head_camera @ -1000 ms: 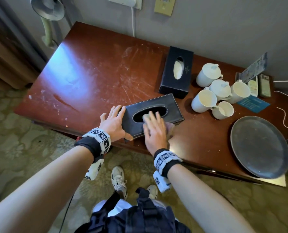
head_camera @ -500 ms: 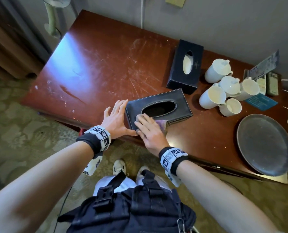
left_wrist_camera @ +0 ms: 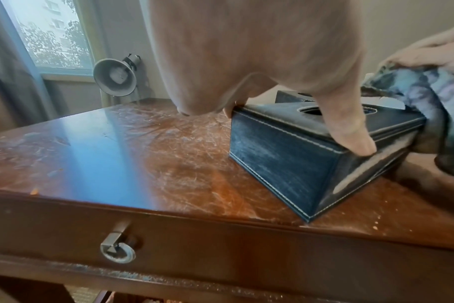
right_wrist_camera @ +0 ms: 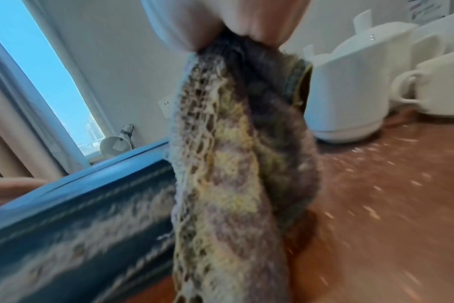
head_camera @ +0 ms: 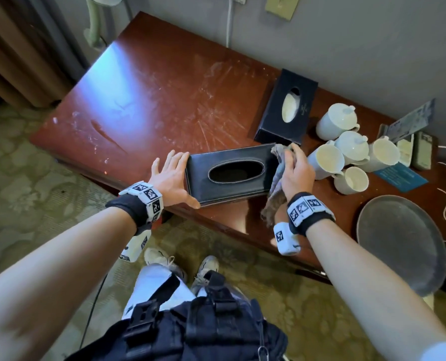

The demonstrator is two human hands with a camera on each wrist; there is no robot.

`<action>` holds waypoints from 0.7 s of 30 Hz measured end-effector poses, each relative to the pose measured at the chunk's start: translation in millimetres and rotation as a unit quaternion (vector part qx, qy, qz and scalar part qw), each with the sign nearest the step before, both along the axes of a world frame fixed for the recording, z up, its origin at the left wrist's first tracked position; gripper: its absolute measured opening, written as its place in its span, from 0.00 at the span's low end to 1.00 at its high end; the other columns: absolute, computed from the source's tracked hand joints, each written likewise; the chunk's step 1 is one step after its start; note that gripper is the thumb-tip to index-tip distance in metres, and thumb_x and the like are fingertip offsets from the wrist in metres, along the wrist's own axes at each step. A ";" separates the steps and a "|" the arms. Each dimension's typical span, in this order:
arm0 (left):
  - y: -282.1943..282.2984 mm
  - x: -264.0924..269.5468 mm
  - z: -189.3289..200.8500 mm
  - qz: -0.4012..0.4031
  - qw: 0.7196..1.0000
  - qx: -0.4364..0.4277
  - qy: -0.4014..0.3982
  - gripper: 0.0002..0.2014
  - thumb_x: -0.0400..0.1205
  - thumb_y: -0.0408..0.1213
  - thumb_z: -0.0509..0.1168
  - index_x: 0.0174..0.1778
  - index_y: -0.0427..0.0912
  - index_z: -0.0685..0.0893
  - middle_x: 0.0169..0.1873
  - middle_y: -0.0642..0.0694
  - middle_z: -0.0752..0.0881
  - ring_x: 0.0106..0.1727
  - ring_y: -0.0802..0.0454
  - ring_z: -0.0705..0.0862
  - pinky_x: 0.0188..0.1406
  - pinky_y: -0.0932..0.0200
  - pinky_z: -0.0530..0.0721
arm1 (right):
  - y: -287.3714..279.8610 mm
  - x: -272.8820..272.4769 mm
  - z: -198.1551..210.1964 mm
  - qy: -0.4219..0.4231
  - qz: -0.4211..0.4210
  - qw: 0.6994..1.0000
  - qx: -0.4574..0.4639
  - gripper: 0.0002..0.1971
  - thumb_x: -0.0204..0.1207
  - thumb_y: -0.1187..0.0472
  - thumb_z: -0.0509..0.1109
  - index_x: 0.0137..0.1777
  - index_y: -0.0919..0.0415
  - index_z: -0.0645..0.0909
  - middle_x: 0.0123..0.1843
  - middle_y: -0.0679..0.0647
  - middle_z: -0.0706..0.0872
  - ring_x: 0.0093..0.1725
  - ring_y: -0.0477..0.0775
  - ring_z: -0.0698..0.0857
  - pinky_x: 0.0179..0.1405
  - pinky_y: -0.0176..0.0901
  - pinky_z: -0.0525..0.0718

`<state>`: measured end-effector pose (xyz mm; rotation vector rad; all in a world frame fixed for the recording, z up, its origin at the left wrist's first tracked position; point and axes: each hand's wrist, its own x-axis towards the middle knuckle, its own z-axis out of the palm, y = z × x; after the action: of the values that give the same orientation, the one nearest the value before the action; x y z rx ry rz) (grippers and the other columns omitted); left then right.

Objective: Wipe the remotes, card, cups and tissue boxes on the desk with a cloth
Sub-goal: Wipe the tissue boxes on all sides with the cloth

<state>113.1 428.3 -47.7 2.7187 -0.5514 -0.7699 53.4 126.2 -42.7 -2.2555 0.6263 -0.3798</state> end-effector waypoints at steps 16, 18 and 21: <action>-0.2 0.9 4.9 0.003 0.999 -0.030 0.023 0.69 0.63 0.62 0.81 0.87 0.41 0.42 0.87 0.44 0.46 0.88 0.48 0.39 0.83 0.34 0.32 | 60.2 28.2 -10.5 0.145 0.194 0.947 -0.213 0.25 0.88 0.55 0.55 0.84 0.59 0.62 0.85 0.61 0.62 0.83 0.62 0.62 0.80 0.54 0.61; 0.4 1.5 3.6 0.004 0.999 -0.034 0.020 0.69 0.62 0.62 0.81 0.87 0.41 0.42 0.87 0.44 0.47 0.88 0.48 0.40 0.82 0.34 0.32 | 90.3 25.4 -15.4 0.147 0.278 0.928 -0.200 0.26 0.88 0.57 0.55 0.86 0.57 0.58 0.87 0.57 0.56 0.85 0.60 0.57 0.81 0.53 0.59; 2.4 1.4 2.8 0.005 0.999 -0.037 0.018 0.69 0.62 0.63 0.81 0.87 0.41 0.42 0.87 0.45 0.47 0.88 0.49 0.41 0.82 0.34 0.33 | 79.1 21.9 -24.0 0.152 0.319 0.909 -0.219 0.29 0.87 0.63 0.55 0.87 0.54 0.54 0.88 0.52 0.50 0.86 0.54 0.54 0.80 0.50 0.64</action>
<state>114.5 430.7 -45.0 2.6322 -0.5475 -0.7789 75.3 205.3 -66.7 -2.8159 -0.0976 0.1862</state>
